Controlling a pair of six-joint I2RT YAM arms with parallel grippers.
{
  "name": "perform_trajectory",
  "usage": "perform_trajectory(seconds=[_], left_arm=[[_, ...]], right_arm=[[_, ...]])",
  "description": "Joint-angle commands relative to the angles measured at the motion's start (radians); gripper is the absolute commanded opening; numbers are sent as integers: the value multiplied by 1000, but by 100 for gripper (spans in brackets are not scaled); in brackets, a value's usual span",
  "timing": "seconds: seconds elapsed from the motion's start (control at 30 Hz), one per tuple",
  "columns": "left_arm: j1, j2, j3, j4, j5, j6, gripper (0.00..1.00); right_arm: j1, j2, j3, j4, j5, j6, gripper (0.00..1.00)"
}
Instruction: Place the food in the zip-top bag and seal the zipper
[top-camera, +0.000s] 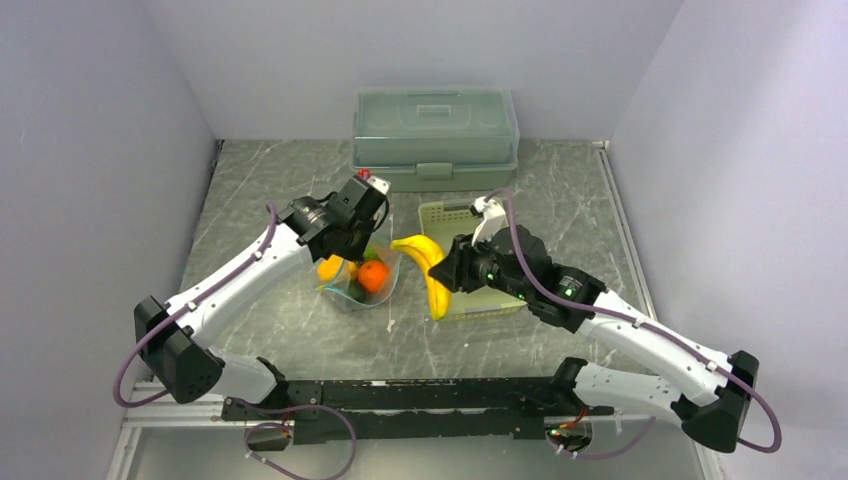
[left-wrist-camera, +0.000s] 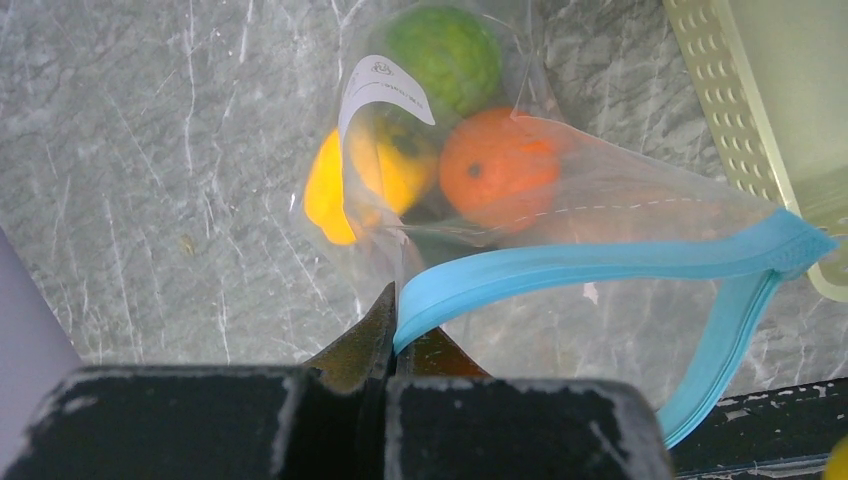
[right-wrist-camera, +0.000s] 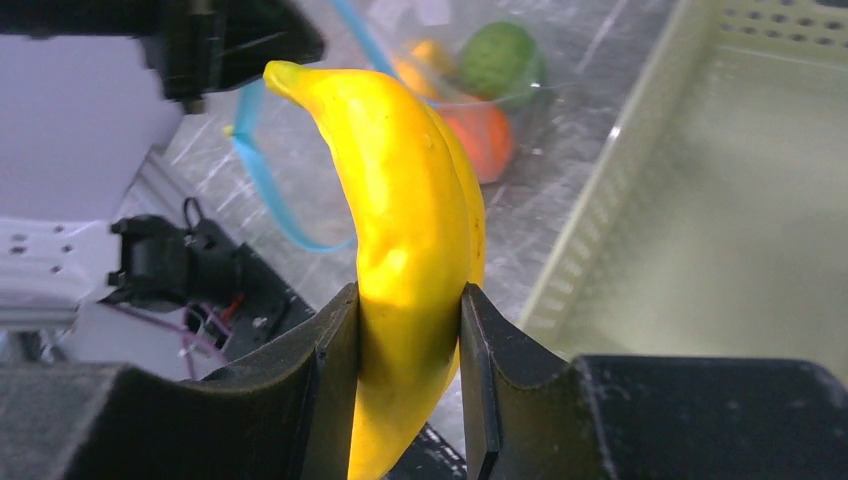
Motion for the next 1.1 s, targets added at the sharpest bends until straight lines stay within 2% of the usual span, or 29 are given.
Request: perform_trajectory(seconds=[0.0, 0.27, 1.07], left_arm=[[5, 3, 54, 3, 13, 1, 0], [3, 0, 67, -3, 17, 13, 0], [4, -30, 71, -19, 72, -28, 0]], right_arm=[[51, 23, 112, 4, -49, -11, 0], [105, 134, 240, -143, 8, 45, 0], [85, 465, 450, -215, -48, 343, 0]])
